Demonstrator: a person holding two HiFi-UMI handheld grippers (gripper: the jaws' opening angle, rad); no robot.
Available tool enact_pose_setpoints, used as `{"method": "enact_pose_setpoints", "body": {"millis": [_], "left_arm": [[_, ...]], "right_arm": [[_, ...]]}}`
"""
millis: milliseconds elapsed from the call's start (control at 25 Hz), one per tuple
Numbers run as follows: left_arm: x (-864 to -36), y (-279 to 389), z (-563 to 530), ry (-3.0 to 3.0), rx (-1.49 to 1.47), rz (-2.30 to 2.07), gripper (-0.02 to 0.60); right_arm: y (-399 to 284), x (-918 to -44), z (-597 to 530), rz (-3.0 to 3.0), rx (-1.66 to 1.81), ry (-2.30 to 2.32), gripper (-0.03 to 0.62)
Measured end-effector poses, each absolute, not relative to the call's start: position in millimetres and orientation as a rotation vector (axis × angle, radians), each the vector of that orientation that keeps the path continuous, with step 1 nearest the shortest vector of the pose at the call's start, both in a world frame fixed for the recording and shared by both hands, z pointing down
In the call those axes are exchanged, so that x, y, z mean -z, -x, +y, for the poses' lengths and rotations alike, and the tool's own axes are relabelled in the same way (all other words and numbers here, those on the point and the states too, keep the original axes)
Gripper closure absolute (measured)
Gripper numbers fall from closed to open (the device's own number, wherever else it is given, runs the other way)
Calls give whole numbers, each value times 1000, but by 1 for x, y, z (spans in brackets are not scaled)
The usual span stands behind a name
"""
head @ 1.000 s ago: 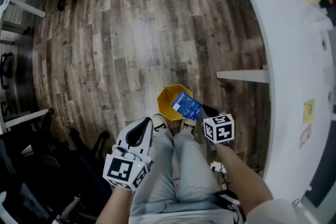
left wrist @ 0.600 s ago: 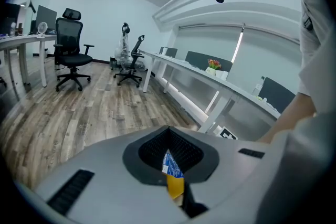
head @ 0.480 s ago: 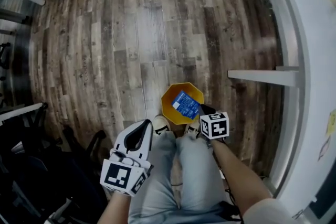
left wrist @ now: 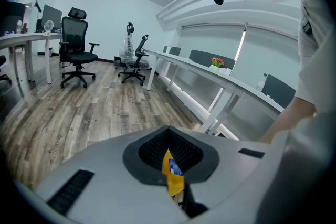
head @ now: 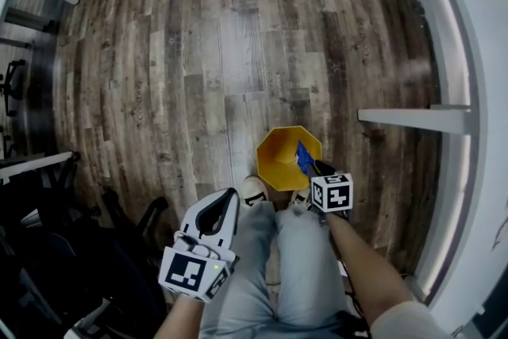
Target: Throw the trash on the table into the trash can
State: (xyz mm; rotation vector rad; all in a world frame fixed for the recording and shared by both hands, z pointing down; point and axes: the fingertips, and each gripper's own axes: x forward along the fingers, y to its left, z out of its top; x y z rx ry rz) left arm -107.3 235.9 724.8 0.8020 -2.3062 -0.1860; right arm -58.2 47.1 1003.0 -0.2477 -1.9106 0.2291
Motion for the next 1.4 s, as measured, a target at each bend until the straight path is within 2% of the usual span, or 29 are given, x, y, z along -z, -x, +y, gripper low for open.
{"method": "enact_pose_setpoints", "body": {"millis": [80,320,520,880,1160,1400], "left_arm": [[-723,106,234,-808,186,-2308,580],[-712,106,230,-812,197,-2315,580],[-680,105,225,-827,192,-2299,580],[-569,117,217,-848,146,-2324,580],[-482,115,196,-930,105,-2378,580],[-433,95,176,-957,132,-2396,580]], "right_arm": [[56,-1003,46,-1911,-228,254,492],[51,-992,41,-1906,-245,268,489],[59,-940,36,-1938,-264,316,497],[98,-748,35,-2110,-323,468,550],[123,-580,35,-2318,-330,597,560],[109,-479,27,-2448,-342,624,562]]}}
